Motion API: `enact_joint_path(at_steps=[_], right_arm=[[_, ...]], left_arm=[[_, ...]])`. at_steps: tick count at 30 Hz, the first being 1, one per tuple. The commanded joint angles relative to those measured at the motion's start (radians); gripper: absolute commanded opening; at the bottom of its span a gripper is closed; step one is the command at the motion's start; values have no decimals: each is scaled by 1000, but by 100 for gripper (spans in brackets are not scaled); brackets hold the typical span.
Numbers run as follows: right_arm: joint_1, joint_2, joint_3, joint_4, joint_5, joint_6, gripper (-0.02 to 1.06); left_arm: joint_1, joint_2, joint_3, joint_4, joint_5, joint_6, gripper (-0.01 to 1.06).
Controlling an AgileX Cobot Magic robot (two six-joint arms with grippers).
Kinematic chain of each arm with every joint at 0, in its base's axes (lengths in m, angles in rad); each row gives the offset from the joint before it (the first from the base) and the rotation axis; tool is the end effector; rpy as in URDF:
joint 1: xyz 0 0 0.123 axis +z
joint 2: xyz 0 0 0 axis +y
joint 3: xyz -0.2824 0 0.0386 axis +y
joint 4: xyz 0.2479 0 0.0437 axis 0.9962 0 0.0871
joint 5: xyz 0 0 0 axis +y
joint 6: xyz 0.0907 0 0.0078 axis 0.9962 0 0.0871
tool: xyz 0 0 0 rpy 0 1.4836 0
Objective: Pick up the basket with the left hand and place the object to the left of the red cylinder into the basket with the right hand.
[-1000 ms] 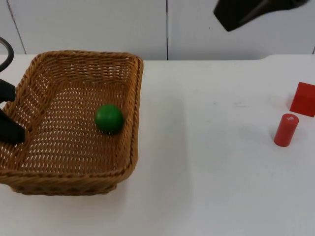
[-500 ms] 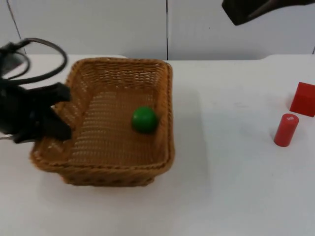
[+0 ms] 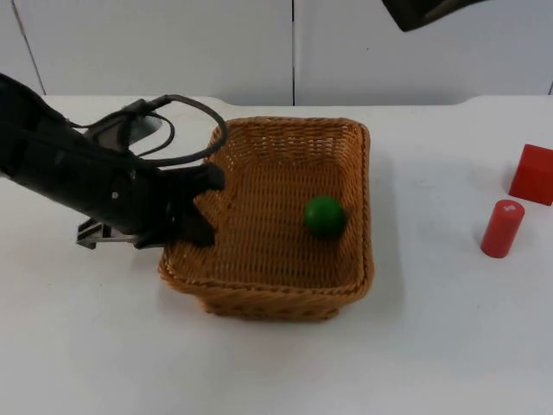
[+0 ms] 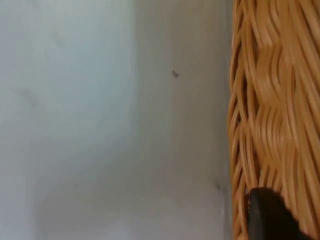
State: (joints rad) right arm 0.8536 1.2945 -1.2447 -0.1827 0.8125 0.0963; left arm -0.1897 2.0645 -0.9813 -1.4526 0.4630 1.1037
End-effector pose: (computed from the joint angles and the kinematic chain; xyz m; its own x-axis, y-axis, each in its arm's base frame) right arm 0.1897 0.1992 0.3738 -0.4352 -0.5444 -0.7171 -0.6980 0.7071 -0.1131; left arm 0.3486 -0.1082 0.0839 -0.9329 -0.1210 -0.3391 0.0816 0.8462 -0.5266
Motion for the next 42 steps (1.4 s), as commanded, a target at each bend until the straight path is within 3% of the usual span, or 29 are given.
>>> enact_joint_path(at_steps=[1,4,6,7,9,11,18,23,26,30,33,38,42], right_arm=[[2,-8,3,3,-21,4,74],[2,-8,3,1,-23,4,74],[2,-8,3,1,-23,4,74],[2,-8,3,1,-23,4,74],[2,-8,3,1,-23,4,74],[2,-8,3,-8,-24,4,74],[2,-12,3,-22,-26,4,74],[2,-49,3,-24,-48,23,74],[2,-101,3,-24,-58,27,74],[2,-161,10,-24,-55,39,74],[2,-217,39,-24,-76,46,74],[2,-378,202,-24,-134,46,74],[2,-495,319,-24,-147,46,74]], left_arm=[[-7,-2,-7,-30,-8,22,7],[-7,-2,-7,-30,-8,38,32],[-7,-2,-9,-28,-8,63,56],[-7,-2,-9,-28,-8,63,56],[-7,-7,-11,-24,-6,73,75],[6,-29,-11,-1,-8,73,86],[81,-193,1,134,12,57,90],[154,-376,17,314,73,-92,90],[193,-519,31,476,157,-200,90],[191,-662,31,656,213,-316,90],[190,-763,31,698,247,-378,90],[190,-1007,33,769,332,-444,90],[190,-1132,76,782,338,-464,90]])
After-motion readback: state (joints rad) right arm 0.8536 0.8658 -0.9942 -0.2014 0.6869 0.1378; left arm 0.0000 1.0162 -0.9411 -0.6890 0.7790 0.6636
